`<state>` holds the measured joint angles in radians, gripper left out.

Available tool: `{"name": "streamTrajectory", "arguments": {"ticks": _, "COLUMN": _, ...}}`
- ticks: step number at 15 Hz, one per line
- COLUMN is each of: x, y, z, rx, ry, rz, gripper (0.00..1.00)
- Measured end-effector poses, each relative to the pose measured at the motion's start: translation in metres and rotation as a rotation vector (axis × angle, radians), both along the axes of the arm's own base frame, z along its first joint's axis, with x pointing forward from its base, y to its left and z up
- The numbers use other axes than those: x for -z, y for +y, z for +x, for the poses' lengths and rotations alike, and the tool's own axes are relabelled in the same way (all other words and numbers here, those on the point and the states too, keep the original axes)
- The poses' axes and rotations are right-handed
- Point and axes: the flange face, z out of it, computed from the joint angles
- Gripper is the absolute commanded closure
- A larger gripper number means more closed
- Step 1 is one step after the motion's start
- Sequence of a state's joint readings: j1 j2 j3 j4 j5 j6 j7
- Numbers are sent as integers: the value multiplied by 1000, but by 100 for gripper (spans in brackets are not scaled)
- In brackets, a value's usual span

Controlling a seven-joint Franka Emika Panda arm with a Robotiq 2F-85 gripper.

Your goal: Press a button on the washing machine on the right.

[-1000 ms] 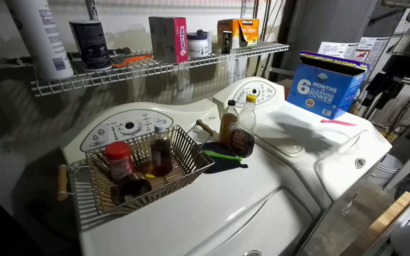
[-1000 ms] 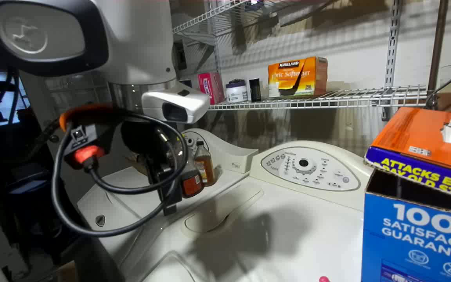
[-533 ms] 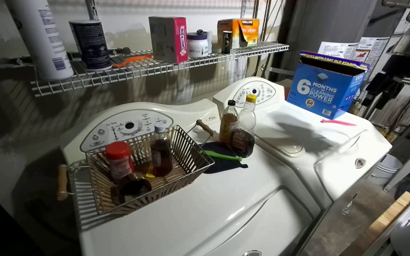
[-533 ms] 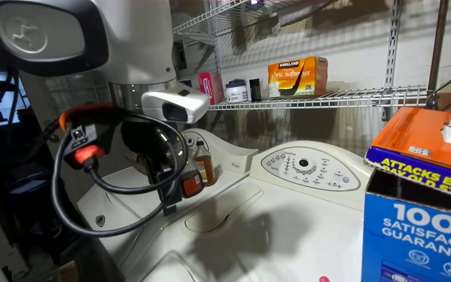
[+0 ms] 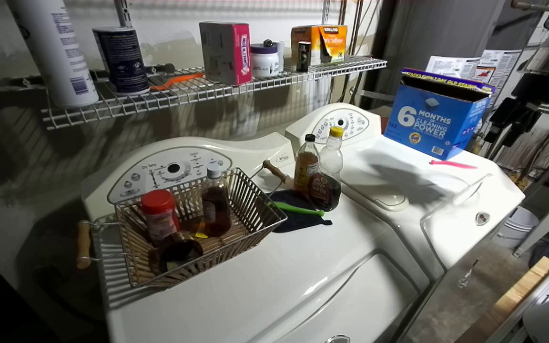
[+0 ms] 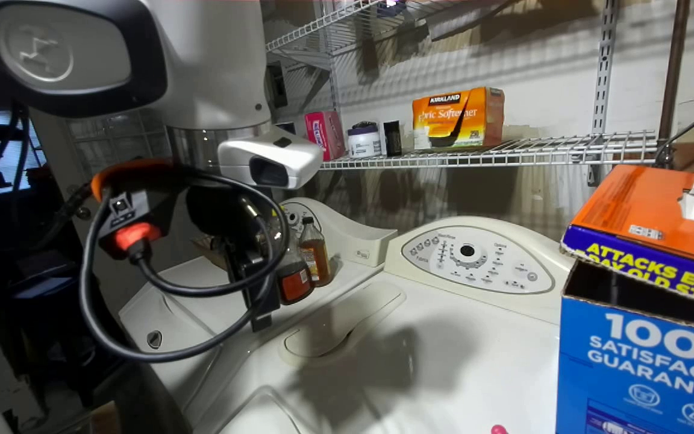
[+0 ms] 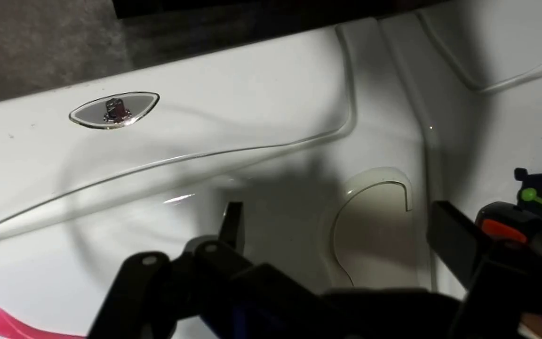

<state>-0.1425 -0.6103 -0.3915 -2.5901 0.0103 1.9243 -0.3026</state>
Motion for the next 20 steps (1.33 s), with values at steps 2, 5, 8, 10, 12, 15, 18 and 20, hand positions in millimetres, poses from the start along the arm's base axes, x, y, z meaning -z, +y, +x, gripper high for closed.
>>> {"name": "streamTrajectory", "arguments": {"ticks": 2, "x": -1, "y": 7, "z": 6, "rx": -26, "ry": -6, "rz": -18, "gripper": 0}}
{"name": "streamTrajectory", "arguments": {"ticks": 5, "x": -2, "y": 29, "z": 32, "rx": -95, "ry": -33, "rz": -65, "gripper": 0}}
{"name": "streamTrajectory", "arguments": {"ticks": 8, "x": 3, "y": 43, "z": 70, "rx": -160, "ry": -63, "rz": -113, "gripper": 0}}
{"name": "streamTrajectory", "arguments": {"ticks": 10, "x": 12, "y": 44, "z": 98, "rx": -193, "ry": -83, "rz": -142, "gripper": 0}}
{"name": "streamTrajectory", "arguments": {"ticks": 12, "x": 23, "y": 45, "z": 128, "rx": -215, "ry": -104, "rz": -160, "gripper": 0}}
{"name": "streamTrajectory", "arguments": {"ticks": 15, "x": 37, "y": 54, "z": 175, "rx": -218, "ry": -150, "rz": -175, "gripper": 0}}
{"name": "streamTrajectory", "arguments": {"ticks": 18, "x": 47, "y": 61, "z": 219, "rx": -220, "ry": -194, "rz": -203, "gripper": 0}}
{"name": "streamTrajectory", "arguments": {"ticks": 20, "x": 51, "y": 56, "z": 242, "rx": -212, "ry": -225, "rz": -228, "gripper": 27}}
